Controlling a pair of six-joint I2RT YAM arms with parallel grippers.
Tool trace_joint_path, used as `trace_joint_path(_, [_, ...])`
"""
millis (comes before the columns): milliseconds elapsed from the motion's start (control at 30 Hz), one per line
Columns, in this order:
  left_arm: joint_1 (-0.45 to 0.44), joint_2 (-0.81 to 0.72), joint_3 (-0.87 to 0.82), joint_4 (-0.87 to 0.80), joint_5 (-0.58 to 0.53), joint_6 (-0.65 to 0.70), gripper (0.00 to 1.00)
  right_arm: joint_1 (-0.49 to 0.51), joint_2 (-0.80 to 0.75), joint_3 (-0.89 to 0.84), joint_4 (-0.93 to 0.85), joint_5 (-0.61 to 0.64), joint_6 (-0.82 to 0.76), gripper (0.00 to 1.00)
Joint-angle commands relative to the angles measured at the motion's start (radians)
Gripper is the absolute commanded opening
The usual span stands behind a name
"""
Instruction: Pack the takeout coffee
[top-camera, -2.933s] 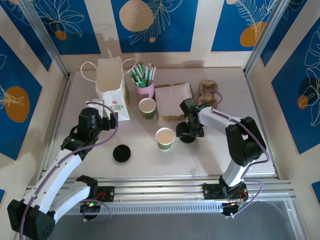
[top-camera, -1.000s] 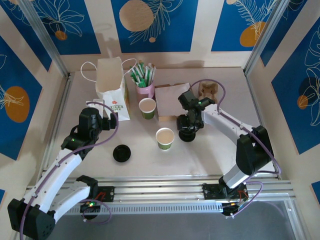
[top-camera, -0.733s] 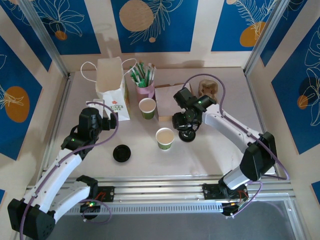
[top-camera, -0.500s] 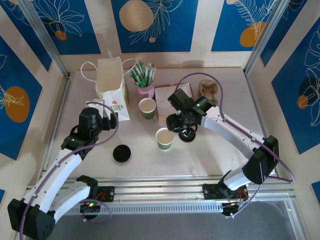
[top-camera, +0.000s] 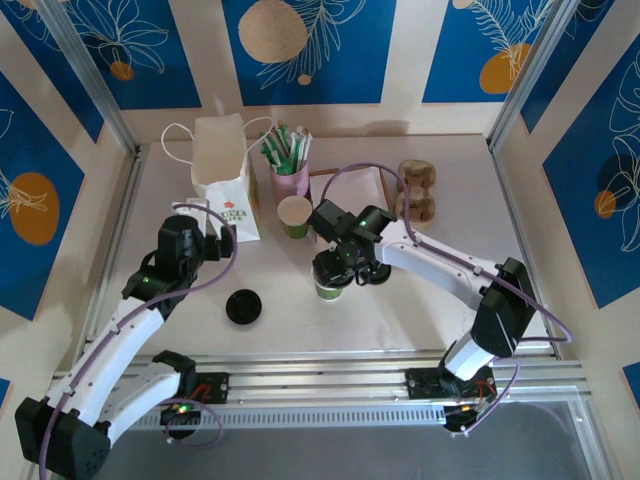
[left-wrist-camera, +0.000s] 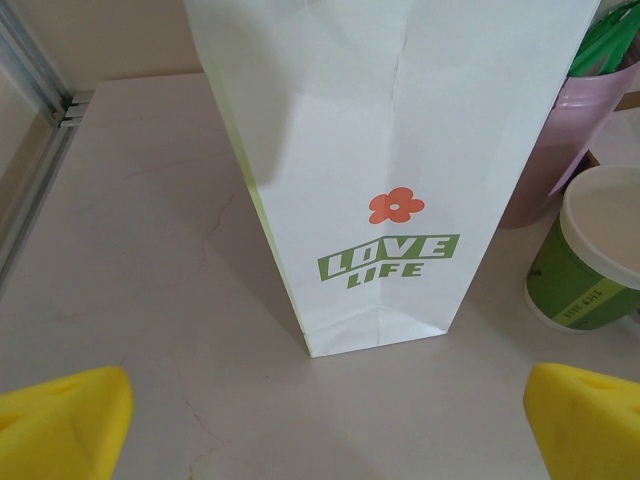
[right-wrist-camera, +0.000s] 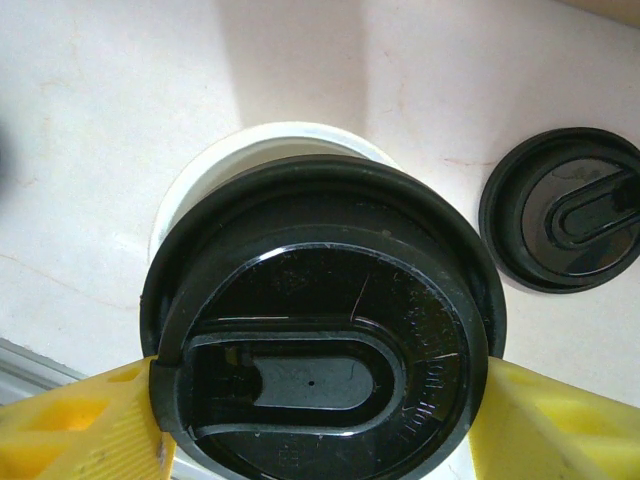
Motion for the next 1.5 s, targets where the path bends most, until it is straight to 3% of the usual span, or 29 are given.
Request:
trace_joint_path(0, [-0.012,-0.011,0.009,-0.005,-0.015,0.018,1.0,0.011,0.019,0.036,-0.013,-0.019,0.014,0.68])
trace_joint_path(967, [-0.014,-0.005,0.009,-0.002,-0.013,0.02,1.0,0.032,0.134,0.092,-0.069,0.021,-0.004,0.69])
trace_joint_path(1467, [-0.014,-0.004,0.011,-0.004,-0.009,0.02,1.0,0.023,0.206,0.034,-0.08,-0.002,-0.008,0.69])
